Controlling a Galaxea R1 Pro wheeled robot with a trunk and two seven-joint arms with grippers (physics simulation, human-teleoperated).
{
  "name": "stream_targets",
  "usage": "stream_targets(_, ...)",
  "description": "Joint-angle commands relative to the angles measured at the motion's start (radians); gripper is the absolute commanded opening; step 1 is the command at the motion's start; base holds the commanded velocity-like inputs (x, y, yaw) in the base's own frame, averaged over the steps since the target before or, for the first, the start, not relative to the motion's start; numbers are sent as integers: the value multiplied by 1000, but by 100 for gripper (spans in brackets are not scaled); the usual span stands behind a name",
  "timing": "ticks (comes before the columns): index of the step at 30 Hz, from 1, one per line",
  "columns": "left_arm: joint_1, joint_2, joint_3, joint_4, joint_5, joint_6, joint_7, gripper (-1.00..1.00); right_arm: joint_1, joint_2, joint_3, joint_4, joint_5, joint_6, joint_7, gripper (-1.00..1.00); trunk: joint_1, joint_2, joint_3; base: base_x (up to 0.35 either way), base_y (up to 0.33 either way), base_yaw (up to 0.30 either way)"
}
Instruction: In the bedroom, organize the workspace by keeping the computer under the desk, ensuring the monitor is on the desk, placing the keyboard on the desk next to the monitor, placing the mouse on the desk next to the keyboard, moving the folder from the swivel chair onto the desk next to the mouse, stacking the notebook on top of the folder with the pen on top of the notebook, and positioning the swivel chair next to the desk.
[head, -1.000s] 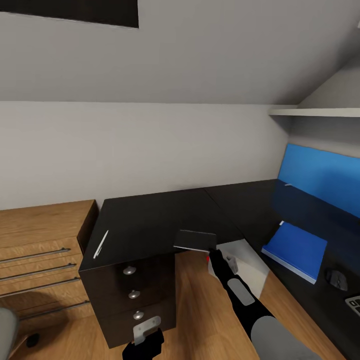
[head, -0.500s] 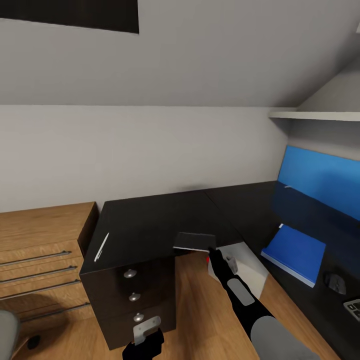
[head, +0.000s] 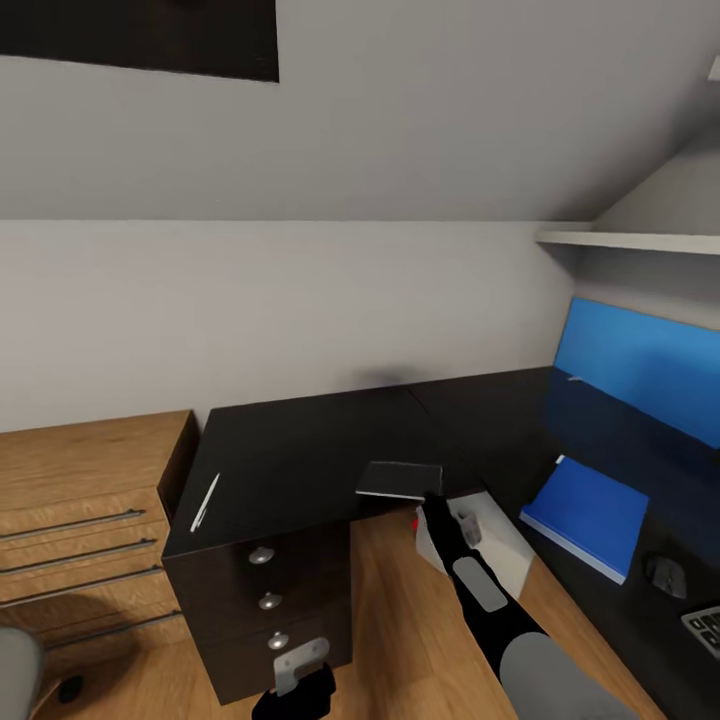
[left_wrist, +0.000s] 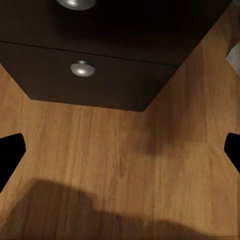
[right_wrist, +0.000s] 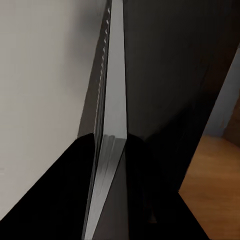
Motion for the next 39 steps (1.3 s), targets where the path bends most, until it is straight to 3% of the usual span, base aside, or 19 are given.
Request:
stream_targets(1, -1, 0, -3, -1, 2, 5, 7, 100, -1, 1, 4, 2, -10, -42, 22, -100, -4, 7, 2, 0, 0, 0)
stream_targets(5, -1, 0, -3, 0, 2, 5, 7, 100, -1, 2, 3, 1, -15, -94, 25, -100, -19, 35, 15, 0, 0, 0)
stream_targets(6, -1, 0, -4, 0, 2, 5, 7, 100, -1, 2, 0, 1, -19, -163, 24, -100, -23, 42, 18, 0, 0, 0)
stream_targets(8, -1, 0, -4, 0, 2, 5, 7, 100, -1, 2, -2, -2, -31, -219, 24, -100, -23, 42, 18, 0, 0, 0)
stream_targets(10, -1, 0, -5, 1, 2, 5, 7, 100, 1, -1, -5, -42, -121, -301, 23, -100, -23, 42, 18, 0, 0, 0)
stream_targets(14, -1, 0, -6, 1, 2, 5, 7, 100, 2, -7, -10, -73, -152, -315, 21, -100, -23, 42, 18, 0, 0, -57)
stream_targets(25, -1, 0, -7, 13, 1, 5, 7, 100, 3, -9, -18, -111, -159, -318, 17, -100, -23, 42, 18, 0, 0, -244)
stream_targets(31, -1, -1, -6, 17, -47, -15, 0, 100, 4, -10, -28, -113, -159, -318, 16, -100, -23, 42, 18, 0, 0, -266)
stream_targets(39, -1, -2, -6, 19, -57, -36, -1, 100, 4, -10, -29, -114, -159, -318, 16, -100, -23, 42, 18, 0, 0, -266)
